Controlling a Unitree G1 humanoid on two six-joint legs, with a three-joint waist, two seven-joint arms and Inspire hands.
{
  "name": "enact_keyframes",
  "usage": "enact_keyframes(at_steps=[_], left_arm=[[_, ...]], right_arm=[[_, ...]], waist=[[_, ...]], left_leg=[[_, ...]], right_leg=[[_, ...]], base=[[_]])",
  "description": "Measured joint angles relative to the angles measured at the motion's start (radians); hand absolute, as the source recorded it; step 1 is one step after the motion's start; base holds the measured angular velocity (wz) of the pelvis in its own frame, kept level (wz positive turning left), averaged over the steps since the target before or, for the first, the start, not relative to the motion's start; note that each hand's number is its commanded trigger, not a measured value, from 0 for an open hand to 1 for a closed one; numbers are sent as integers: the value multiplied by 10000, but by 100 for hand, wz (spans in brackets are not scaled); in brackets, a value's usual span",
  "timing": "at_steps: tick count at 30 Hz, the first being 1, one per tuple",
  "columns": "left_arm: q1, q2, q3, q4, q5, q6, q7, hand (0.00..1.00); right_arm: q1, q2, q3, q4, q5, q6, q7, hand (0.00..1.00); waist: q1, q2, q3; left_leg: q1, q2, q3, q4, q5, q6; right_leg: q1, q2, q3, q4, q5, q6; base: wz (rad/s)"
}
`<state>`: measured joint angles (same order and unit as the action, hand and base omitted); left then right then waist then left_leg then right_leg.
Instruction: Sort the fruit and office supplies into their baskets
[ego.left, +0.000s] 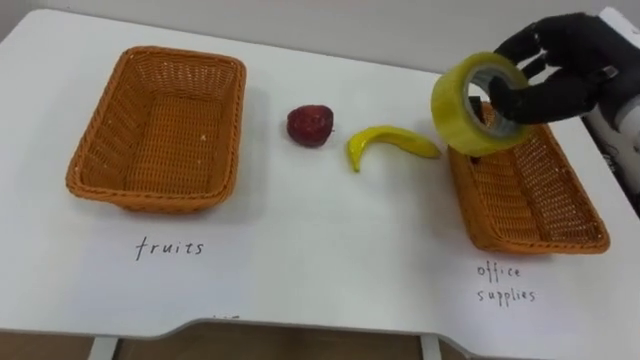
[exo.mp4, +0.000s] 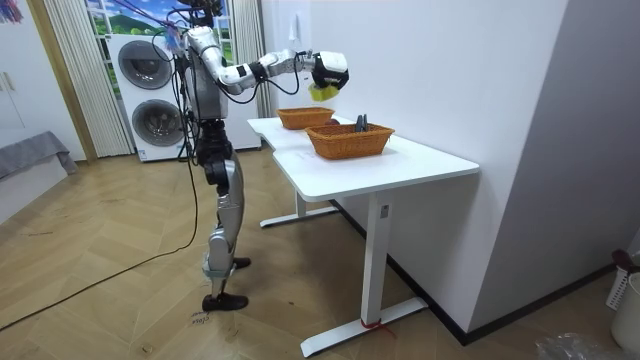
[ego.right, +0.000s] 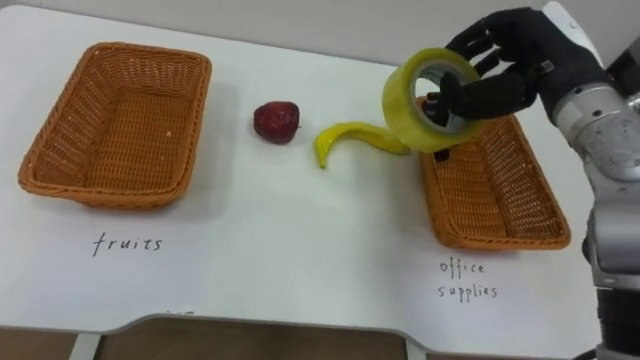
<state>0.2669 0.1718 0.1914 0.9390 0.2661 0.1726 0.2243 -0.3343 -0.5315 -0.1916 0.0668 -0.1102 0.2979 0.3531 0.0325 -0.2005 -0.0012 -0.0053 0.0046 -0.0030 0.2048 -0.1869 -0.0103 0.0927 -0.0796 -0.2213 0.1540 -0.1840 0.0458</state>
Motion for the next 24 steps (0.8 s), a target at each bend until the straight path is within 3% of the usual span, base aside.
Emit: enact_keyframes(at_steps=[4,9,24], left_arm=[[56,14,62,-60,19,-3,-71,0],[133,20,415,-197,37,29,-249,0],[55,45,422,-213,49,22,-385,0]], right_arm=[[30,-252,-11,872,189,0,-332,100],[236,-254,-176,1536,239,4,-369,100],[395,-253,-260,3147,745,-20,-1007,100]], waist=[[-26,-15,-2],[-23,-61,8],[59,41,43]], left_leg=[[3,19,45,-6,0,0],[1,35,108,-3,-5,-4],[9,63,249,11,-7,-5]], right_leg=[[-9,13,15,0,0,1],[-18,21,33,9,0,0],[-77,27,77,14,3,-4]], base=[[-3],[-1],[-1]])
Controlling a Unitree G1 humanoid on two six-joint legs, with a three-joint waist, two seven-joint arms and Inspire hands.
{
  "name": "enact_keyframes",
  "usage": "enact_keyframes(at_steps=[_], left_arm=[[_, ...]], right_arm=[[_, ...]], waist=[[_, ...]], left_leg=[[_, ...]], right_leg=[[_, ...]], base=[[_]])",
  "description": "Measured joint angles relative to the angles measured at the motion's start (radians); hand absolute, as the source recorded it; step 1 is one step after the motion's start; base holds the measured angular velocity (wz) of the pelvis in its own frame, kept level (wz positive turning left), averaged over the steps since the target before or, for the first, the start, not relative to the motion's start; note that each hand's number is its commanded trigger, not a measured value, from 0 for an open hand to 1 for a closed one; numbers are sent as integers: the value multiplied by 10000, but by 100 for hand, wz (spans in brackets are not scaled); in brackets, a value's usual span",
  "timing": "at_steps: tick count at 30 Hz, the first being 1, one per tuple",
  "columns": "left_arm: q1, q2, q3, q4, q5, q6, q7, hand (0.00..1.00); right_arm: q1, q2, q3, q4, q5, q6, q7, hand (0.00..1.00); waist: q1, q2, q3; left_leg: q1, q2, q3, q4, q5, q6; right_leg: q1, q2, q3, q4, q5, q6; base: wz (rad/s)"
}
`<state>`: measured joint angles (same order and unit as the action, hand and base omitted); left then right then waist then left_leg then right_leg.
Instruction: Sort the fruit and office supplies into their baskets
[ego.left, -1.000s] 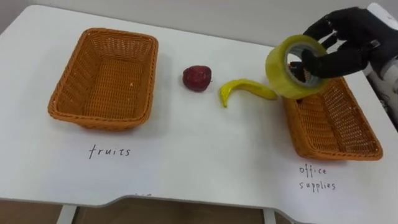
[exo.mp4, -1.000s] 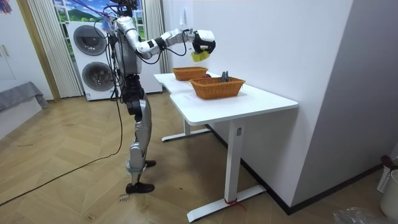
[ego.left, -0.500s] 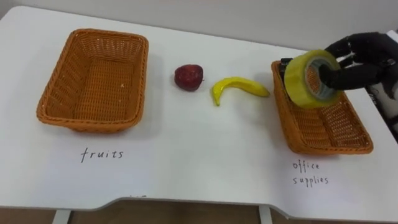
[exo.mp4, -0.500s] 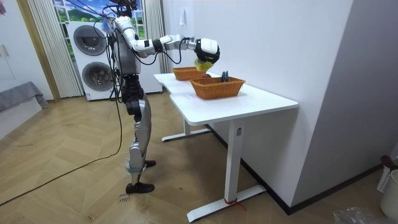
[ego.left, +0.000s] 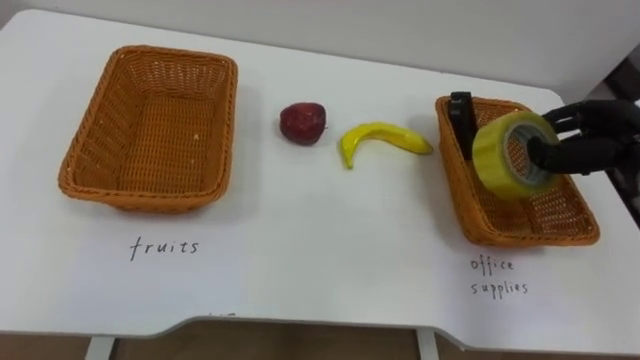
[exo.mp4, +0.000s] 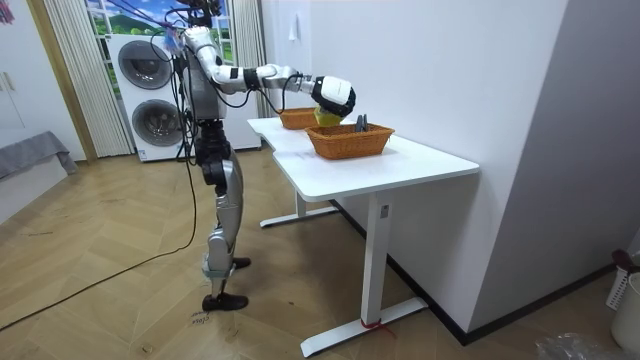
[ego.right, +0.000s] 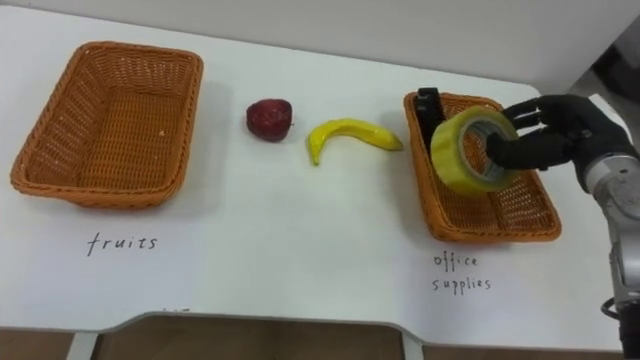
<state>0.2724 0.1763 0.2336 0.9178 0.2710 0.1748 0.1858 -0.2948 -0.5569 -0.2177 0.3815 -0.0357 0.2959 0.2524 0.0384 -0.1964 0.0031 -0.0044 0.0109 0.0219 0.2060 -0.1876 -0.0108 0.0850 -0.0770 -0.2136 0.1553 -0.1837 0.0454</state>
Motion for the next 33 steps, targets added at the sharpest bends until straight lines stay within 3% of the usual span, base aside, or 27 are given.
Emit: enact_keyframes(at_steps=[4,14,15,16,17,19,25,33], left_arm=[[-2,1,-1,57,51,-46,-4,0],[32,2,2,91,48,-126,-5,0],[33,2,3,120,48,-133,-4,0],[34,2,2,154,47,-137,-4,0],[42,2,2,163,41,-138,-4,0],[85,3,7,165,42,-137,-4,0],[77,5,1,165,54,-127,-22,0],[107,6,-1,169,56,-59,-22,0]], right_arm=[[1,0,1,75,5,-64,-57,100],[2,1,2,121,250,-164,-119,100],[2,1,2,122,290,-164,-120,95],[2,2,2,122,291,-167,-122,71],[2,2,2,122,290,-167,-122,39],[2,1,2,120,288,-167,-122,0],[2,1,2,118,306,-166,-109,0],[0,1,-3,30,317,-197,-253,0]], waist=[[1,85,5],[6,36,-1],[5,25,-1],[4,12,5],[5,-3,14],[5,-58,27],[190,-167,0],[227,-82,-10]], left_leg=[[73,0,35,-26,1,0],[177,14,139,-70,2,2],[192,14,144,-67,2,2],[217,16,158,-68,2,2],[240,17,165,-70,2,2],[273,34,182,-71,1,1],[289,106,303,-85,-7,-12],[281,115,302,-78,-7,-14]], right_leg=[[42,0,31,0,0,0],[58,-1,148,38,0,0],[67,-1,154,44,0,0],[83,-1,166,49,0,0],[102,-1,170,51,0,0],[107,5,177,102,0,0],[47,62,244,161,24,-36],[45,71,240,163,34,-51]], base=[[-2],[-2],[0],[0],[0],[0],[-6],[0]])
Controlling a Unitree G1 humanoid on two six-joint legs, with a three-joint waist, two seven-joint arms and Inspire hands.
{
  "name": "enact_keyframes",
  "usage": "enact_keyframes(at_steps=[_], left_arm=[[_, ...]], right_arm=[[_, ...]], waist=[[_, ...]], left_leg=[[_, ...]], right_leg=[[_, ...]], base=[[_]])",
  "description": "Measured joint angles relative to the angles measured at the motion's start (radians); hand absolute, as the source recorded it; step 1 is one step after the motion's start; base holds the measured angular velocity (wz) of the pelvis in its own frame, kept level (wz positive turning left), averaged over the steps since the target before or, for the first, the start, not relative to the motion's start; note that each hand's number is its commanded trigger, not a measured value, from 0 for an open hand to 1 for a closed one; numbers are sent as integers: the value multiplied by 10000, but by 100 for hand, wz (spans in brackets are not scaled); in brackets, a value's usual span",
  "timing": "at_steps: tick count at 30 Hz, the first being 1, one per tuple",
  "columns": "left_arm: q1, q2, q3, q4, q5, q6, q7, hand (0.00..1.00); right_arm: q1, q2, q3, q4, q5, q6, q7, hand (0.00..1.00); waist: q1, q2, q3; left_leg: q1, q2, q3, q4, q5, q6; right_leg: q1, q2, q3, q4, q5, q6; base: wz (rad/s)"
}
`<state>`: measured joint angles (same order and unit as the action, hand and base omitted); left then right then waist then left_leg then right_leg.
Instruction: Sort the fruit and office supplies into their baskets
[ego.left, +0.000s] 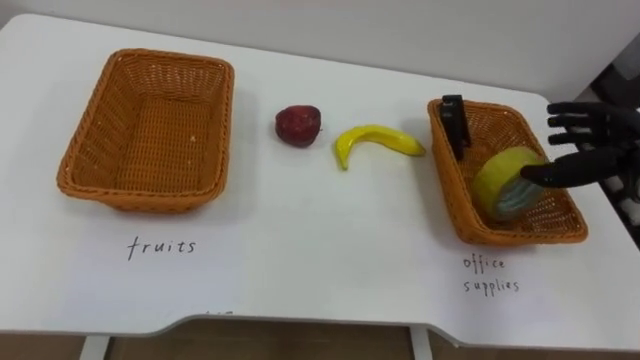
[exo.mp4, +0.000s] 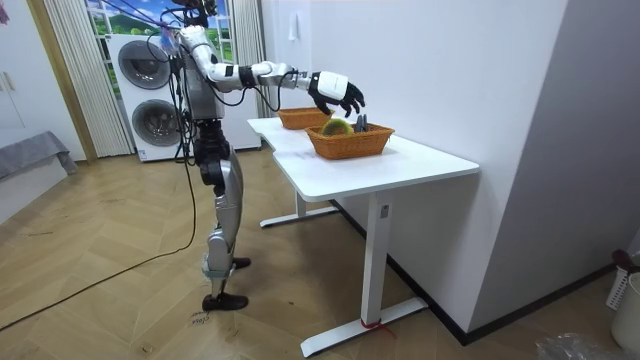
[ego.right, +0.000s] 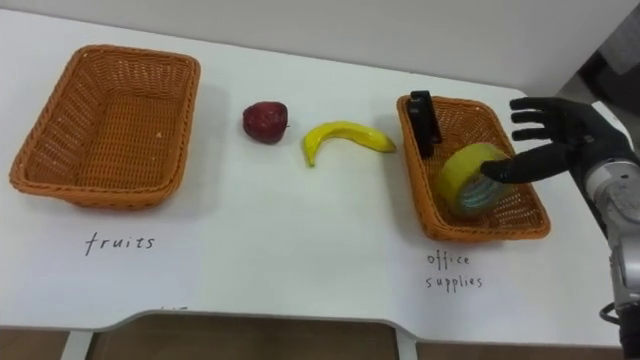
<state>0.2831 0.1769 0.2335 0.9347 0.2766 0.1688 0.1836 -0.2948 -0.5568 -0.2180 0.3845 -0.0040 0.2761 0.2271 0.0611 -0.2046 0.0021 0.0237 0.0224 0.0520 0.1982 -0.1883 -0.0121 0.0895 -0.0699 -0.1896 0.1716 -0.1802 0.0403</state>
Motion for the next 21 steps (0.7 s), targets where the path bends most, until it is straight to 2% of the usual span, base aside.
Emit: enact_keyframes(at_steps=[4,21], left_arm=[[-33,0,0,-4,2,3,-8,0],[59,-1,3,5,1,2,24,0]], right_arm=[[0,0,0,-64,-6,-14,-174,0],[0,0,-1,-65,-7,-53,-283,0]], waist=[[-1,66,-44],[-3,82,-30]], left_leg=[[3,0,1,2,0,0],[79,0,1,-63,-2,-3]], right_leg=[[0,0,-1,1,0,0],[55,7,2,-5,0,1]], base=[[0],[0]])
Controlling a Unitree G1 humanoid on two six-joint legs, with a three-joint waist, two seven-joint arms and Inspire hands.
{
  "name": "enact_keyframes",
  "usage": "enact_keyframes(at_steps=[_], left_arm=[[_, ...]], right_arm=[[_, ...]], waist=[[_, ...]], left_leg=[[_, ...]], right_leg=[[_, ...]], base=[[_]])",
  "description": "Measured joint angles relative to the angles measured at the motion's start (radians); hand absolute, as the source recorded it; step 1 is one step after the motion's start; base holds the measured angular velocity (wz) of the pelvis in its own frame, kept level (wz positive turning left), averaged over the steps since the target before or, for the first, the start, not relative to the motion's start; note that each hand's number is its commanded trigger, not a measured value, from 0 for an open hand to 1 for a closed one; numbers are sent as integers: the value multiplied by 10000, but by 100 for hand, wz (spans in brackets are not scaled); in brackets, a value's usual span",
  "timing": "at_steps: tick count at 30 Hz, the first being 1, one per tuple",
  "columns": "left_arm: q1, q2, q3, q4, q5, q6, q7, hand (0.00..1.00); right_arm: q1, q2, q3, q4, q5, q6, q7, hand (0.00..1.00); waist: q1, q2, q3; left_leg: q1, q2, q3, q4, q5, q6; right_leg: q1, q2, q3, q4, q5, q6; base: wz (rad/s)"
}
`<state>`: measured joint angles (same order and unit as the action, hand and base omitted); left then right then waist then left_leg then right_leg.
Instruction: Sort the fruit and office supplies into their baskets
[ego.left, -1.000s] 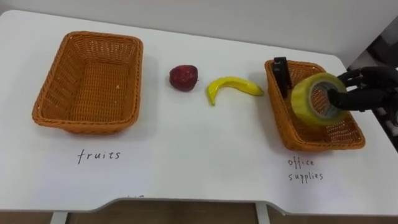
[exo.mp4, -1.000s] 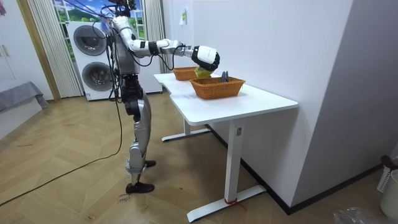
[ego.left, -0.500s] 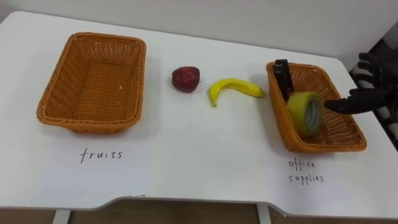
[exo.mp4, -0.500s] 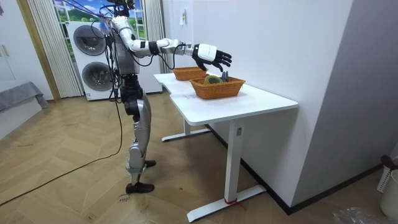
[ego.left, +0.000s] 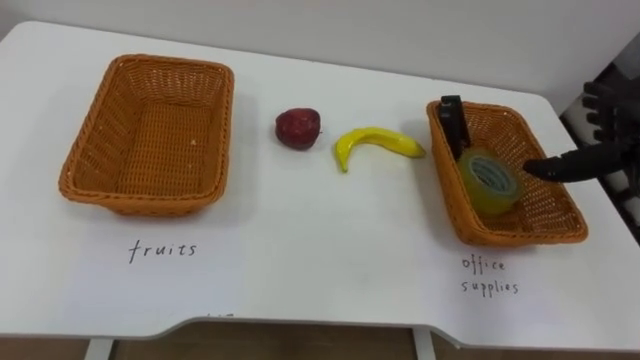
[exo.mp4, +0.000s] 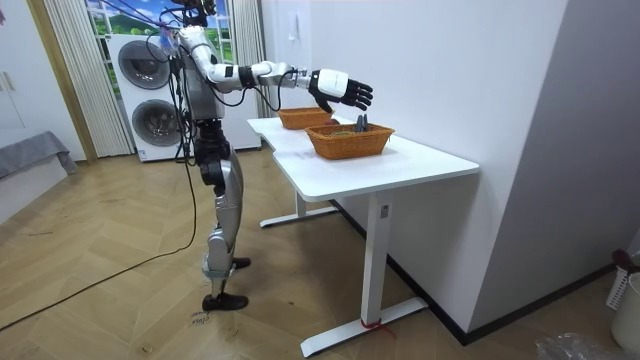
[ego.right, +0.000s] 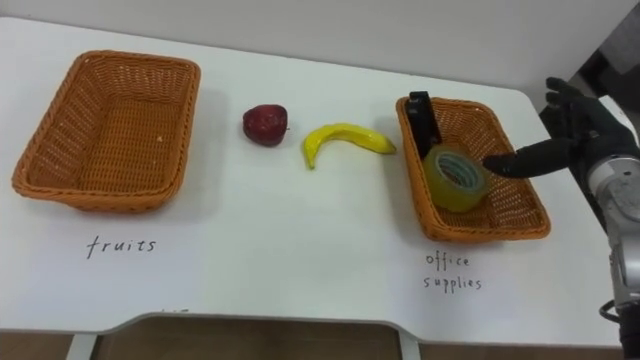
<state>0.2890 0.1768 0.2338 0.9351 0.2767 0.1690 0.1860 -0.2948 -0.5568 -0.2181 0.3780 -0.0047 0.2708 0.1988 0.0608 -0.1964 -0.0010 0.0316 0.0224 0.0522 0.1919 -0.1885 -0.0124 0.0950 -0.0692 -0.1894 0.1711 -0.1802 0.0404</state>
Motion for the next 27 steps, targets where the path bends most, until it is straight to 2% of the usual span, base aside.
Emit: enact_keyframes(at_steps=[8,13,27], left_arm=[[6,0,-7,-1,0,-1,24,0],[4,0,-9,-1,0,-4,24,0],[-7,-7,-21,-22,-63,13,18,0]], right_arm=[[0,0,0,0,-7,-15,-58,0],[-1,0,0,-7,-4,-204,-308,0],[-11,0,1,-108,-77,-203,-677,0]], waist=[[6,15,10],[1,35,26],[-10,37,31]], left_leg=[[60,0,-1,-47,0,0],[75,0,-3,-57,0,0],[72,1,3,-28,0,-1]], right_leg=[[33,2,-13,1,0,0],[47,1,-19,0,0,0],[29,-3,-64,8,-1,1]], base=[[0],[0],[0]])
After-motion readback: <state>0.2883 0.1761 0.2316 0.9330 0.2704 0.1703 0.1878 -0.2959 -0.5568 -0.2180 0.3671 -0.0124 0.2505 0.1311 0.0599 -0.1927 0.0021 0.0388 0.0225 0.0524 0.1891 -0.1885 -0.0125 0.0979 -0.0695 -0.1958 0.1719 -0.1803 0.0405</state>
